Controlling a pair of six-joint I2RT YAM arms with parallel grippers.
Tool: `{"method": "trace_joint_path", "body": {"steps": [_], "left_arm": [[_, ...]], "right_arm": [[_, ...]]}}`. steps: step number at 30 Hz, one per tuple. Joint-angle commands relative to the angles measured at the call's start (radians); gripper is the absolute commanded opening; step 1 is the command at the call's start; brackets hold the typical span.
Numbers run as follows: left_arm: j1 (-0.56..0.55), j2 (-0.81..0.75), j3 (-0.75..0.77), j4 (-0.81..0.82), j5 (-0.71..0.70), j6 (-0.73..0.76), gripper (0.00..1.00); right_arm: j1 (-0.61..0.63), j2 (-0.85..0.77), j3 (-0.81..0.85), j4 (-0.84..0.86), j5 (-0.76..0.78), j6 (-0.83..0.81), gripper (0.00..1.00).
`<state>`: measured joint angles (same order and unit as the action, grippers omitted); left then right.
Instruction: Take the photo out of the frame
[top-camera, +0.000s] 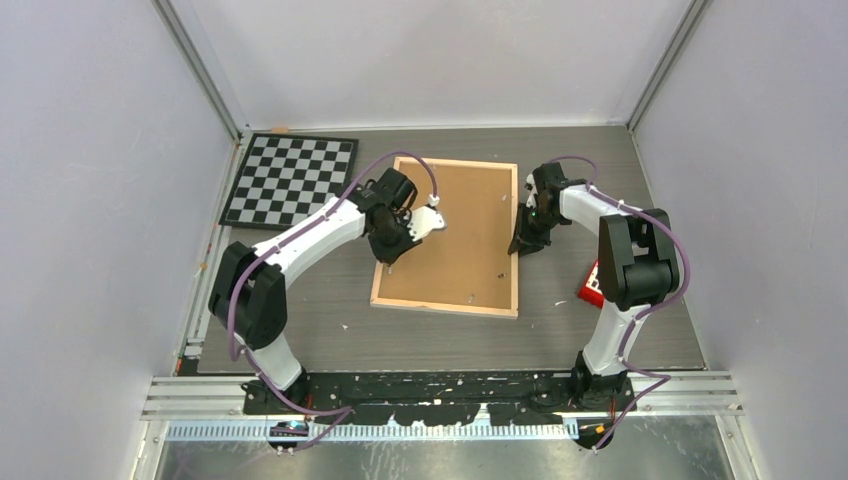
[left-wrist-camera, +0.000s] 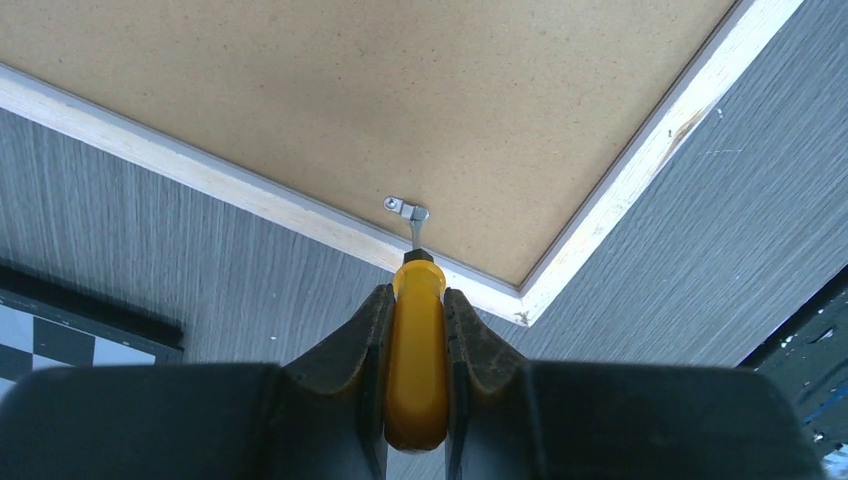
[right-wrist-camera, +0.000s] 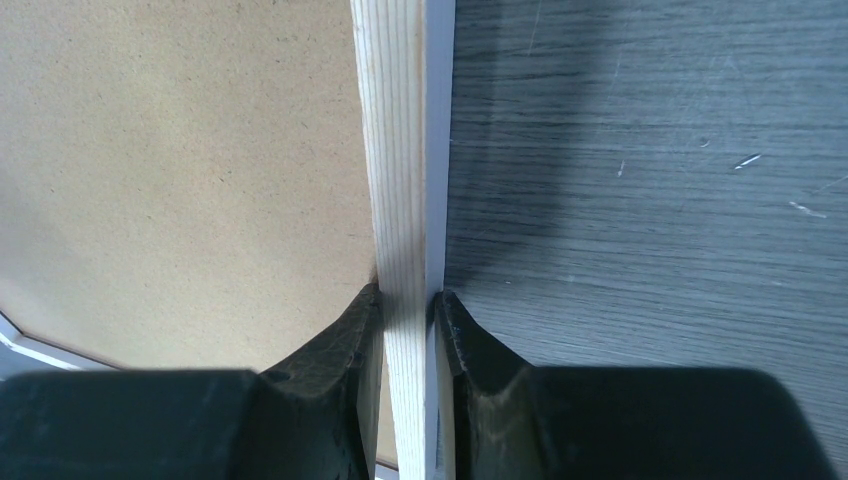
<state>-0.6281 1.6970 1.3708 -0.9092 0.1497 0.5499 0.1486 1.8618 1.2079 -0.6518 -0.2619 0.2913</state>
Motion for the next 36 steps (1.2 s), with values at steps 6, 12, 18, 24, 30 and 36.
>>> {"method": "trace_joint_path", "body": {"steps": [6,12,18,24,30,36], "left_arm": [[-0.016,-0.008,-0.010,0.016,0.071,-0.096,0.00],[-0.014,-0.033,-0.045,0.063,0.042,-0.141,0.00],[-0.014,-0.058,-0.100,0.166,0.027,-0.188,0.00],[-0.011,-0.057,-0.107,0.250,0.004,-0.196,0.00],[-0.009,-0.035,-0.078,0.272,0.007,-0.201,0.00],[-0.006,-0.021,-0.050,0.266,0.019,-0.210,0.00]], "right_arm": [[-0.002,0.025,0.004,-0.009,-0.003,0.023,0.00],[-0.001,0.025,-0.001,-0.008,-0.005,0.022,0.01],[-0.002,0.023,-0.002,-0.008,-0.007,0.019,0.01],[-0.001,0.027,0.001,-0.012,-0.008,0.015,0.01],[-0.002,0.034,0.007,-0.014,-0.011,0.011,0.01],[-0.002,0.035,0.012,-0.017,-0.014,0.006,0.01]]}}
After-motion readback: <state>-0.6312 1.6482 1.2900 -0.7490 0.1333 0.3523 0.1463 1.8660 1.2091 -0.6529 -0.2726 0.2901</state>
